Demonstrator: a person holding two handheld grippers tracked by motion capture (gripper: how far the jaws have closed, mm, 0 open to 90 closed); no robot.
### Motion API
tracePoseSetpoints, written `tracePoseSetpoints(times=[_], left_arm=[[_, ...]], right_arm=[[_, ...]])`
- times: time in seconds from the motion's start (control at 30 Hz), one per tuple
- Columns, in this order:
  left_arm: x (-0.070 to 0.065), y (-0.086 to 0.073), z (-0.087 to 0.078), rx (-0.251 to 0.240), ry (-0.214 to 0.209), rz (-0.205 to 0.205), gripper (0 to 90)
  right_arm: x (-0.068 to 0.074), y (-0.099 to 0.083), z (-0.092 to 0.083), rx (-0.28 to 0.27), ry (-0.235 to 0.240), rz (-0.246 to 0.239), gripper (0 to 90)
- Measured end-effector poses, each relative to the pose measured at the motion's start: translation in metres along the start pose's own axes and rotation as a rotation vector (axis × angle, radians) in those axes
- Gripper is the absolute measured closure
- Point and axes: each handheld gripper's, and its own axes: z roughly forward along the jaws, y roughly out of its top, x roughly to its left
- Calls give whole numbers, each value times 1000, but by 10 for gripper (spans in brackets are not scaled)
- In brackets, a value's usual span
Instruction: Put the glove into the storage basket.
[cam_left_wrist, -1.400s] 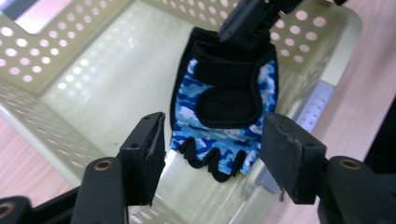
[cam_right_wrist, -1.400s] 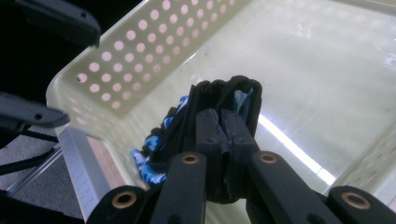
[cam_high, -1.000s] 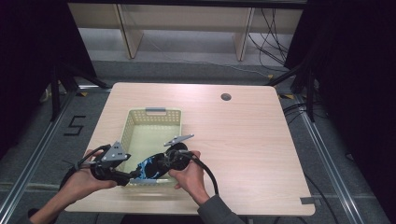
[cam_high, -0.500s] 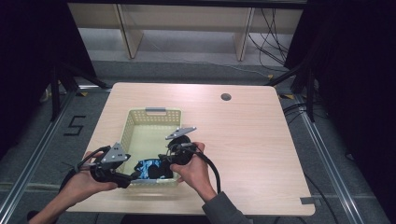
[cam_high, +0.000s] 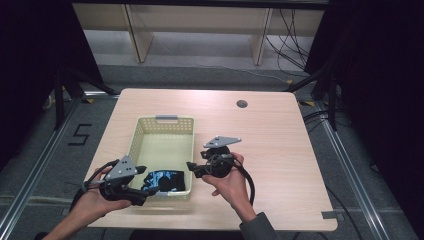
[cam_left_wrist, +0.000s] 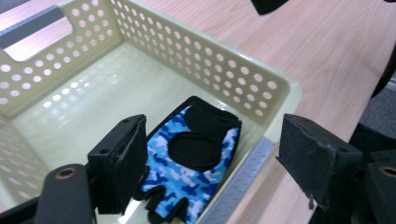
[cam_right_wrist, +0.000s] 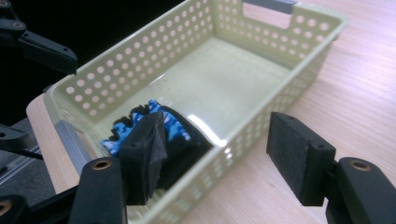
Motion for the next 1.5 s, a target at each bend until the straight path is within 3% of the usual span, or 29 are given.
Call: tracePoseSetpoints(times=[0.07,0.1,0.13,0.2,0.3,0.33,0.4,0.43,0.5,0.53,0.6,0.63,0.87,0.9,0.93,1.2,1.23,1.33,1.37,1.4,1.43,1.5], left_arm=[[-4,0,1,-34,1,-33,226],[-3,0,-1,-18,-1,-1,226],[-6,0,0,-46,1,-39,226],[-7,1,-1,-47,-9,-22,226],[-10,1,0,-78,-14,-45,225],[-11,1,0,-67,-11,-46,224],[-12,0,0,-74,-20,-41,223],[-13,0,0,-69,-21,-45,223],[-15,-2,2,-77,-30,-45,223],[-17,-3,4,-89,-36,-54,223],[-19,-5,5,-79,-44,-43,222],[-22,-5,6,-73,-47,-59,223],[-36,-7,15,-94,-87,-50,214],[-37,-6,16,-78,-88,-39,209],[-38,-6,17,-69,-90,-43,207],[-45,-8,29,-77,-119,-22,193],[-46,-8,30,-73,-128,-31,191],[-48,-10,35,-87,-141,-40,189],[-47,-11,35,-78,-145,-24,187],[-49,-12,36,-74,-142,-33,186],[-50,-12,37,-71,-153,-43,185],[-53,-14,39,-92,-164,-42,179]], right_arm=[[-3,-4,-6,-13,-17,4,382],[-6,-6,-9,-15,-10,-5,380],[-6,-8,-12,-13,-16,21,379],[-11,-12,-16,-21,-24,12,378],[-15,-18,-22,-23,-36,43,379],[-16,-19,-25,-16,-53,41,378],[-20,-22,-28,-37,-39,34,378],[-19,-24,-31,-40,-31,60,378],[-21,-25,-33,-52,-34,39,377],[-20,-28,-37,-54,-21,70,377],[-24,-32,-39,-70,-24,58,377],[-23,-33,-41,-71,-27,62,377],[-29,-48,-50,-92,-21,73,373],[-28,-51,-51,-89,-25,104,371],[-31,-53,-51,-90,-23,71,369],[-34,-65,-59,-100,-19,76,331],[-33,-66,-61,-99,-24,99,321],[-36,-70,-63,-81,-19,82,294],[-36,-72,-63,-92,-17,80,281],[-34,-73,-63,-85,-17,102,267],[-35,-76,-64,-79,-30,88,249],[-36,-77,-63,-86,-26,85,238]])
